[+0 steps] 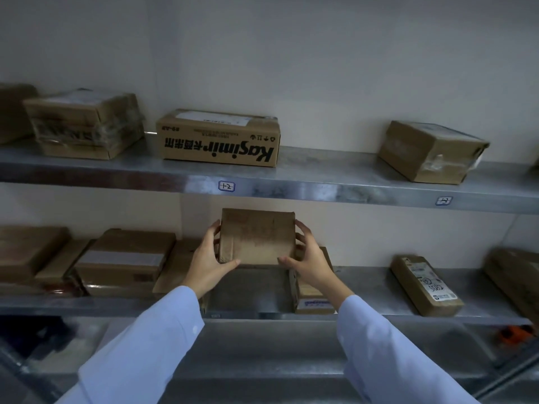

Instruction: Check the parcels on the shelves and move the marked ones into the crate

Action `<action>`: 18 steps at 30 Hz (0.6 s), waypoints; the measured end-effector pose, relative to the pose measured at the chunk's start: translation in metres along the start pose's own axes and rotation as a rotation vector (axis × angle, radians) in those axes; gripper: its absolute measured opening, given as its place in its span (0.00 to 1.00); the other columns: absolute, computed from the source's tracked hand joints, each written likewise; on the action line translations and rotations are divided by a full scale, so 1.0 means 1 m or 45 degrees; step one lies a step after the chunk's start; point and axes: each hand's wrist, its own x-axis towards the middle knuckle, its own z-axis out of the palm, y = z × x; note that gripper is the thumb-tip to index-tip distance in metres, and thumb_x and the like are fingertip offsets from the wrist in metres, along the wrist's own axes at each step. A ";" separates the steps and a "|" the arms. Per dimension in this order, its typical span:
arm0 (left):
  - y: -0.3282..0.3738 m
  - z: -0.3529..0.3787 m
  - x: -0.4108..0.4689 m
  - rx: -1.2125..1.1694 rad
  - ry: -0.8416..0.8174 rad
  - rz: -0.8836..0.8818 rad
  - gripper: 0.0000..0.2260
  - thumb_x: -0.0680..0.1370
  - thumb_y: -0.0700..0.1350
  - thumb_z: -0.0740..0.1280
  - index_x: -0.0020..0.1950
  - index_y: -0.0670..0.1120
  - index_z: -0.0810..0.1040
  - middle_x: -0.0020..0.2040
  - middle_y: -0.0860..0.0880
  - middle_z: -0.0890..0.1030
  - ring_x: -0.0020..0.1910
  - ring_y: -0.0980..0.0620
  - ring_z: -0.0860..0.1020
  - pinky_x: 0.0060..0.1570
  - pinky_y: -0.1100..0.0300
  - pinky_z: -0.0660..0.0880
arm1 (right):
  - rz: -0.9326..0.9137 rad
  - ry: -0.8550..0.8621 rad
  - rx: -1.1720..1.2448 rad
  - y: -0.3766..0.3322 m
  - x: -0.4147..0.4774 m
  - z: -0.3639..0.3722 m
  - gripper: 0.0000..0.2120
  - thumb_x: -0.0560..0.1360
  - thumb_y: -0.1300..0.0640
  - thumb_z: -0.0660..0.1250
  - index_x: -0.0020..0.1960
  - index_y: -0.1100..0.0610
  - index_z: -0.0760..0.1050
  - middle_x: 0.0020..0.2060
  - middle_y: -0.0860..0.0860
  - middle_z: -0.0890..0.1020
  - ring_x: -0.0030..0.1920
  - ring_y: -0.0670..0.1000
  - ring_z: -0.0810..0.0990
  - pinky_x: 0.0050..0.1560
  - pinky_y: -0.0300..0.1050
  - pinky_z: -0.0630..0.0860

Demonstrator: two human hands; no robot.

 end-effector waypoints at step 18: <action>0.015 -0.009 -0.006 -0.044 0.035 -0.093 0.34 0.73 0.46 0.75 0.75 0.49 0.63 0.72 0.48 0.66 0.71 0.48 0.65 0.68 0.53 0.64 | 0.045 0.056 -0.065 -0.019 -0.006 -0.005 0.37 0.71 0.47 0.75 0.75 0.54 0.63 0.69 0.50 0.72 0.68 0.50 0.70 0.66 0.45 0.69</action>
